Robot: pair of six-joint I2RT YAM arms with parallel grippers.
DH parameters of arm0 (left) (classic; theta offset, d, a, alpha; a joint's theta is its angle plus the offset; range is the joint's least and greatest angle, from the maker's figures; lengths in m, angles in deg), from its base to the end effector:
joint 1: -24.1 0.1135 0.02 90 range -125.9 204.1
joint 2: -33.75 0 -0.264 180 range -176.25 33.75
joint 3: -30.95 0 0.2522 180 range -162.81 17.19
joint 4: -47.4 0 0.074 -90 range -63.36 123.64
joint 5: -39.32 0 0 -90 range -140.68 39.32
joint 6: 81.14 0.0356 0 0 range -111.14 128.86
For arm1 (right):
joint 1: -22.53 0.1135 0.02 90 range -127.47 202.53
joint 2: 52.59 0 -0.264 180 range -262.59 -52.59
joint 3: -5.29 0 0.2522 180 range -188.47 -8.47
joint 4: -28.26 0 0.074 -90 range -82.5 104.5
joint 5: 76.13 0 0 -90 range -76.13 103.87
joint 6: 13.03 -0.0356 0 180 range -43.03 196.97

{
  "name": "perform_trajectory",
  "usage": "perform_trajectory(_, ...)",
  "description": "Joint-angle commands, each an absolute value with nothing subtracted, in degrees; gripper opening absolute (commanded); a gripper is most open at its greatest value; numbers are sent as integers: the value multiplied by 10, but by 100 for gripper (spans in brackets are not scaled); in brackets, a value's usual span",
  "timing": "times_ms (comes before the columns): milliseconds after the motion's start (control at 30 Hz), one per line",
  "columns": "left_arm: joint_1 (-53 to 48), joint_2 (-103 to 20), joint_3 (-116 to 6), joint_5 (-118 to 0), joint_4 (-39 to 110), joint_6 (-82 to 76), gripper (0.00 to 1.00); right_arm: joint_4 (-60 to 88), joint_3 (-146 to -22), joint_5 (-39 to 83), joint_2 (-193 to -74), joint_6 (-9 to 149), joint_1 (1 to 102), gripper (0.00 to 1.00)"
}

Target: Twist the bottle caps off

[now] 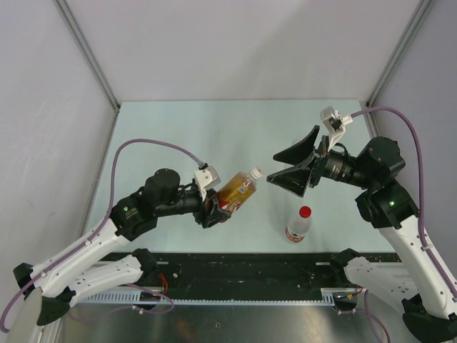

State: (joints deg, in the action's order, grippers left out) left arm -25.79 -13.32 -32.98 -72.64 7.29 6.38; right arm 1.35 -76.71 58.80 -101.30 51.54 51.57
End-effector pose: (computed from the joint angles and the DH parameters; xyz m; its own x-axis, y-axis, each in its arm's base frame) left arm 0.1057 -0.1461 0.3377 -0.2943 0.2871 -0.9115 0.9188 0.3475 -0.1872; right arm 0.1235 0.0973 0.4613 -0.3233 0.1682 -0.9312 -0.9063 0.2281 0.3559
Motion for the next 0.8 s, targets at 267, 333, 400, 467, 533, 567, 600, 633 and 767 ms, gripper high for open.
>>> perform_trajectory(267,-261,-108,-324,-520,64,116,0,13,-772,502,-1076,416,490,99)
perform_trajectory(333,-261,-112,-325,-501,59,125,0,4,-772,490,-1088,403,487,99)
perform_trajectory(400,-261,-119,-327,-480,50,136,0,-8,-772,483,-1104,391,484,100)
perform_trajectory(467,-261,-128,-332,-466,39,147,0,-23,-772,480,-1121,380,481,99)
perform_trajectory(533,-263,-136,-338,-455,30,155,0,-39,-772,480,-1138,373,479,99)
perform_trajectory(567,-264,-139,-341,-447,27,159,0,-48,-772,480,-1146,370,477,99)
perform_trajectory(600,-264,-141,-342,-437,25,163,0,-57,-772,479,-1154,367,476,99)
perform_trajectory(633,-266,-142,-342,-428,24,167,0,-66,-772,479,-1161,366,476,99)
perform_trajectory(767,-275,-147,-340,-394,20,185,0,-88,-772,481,-1190,362,473,99)
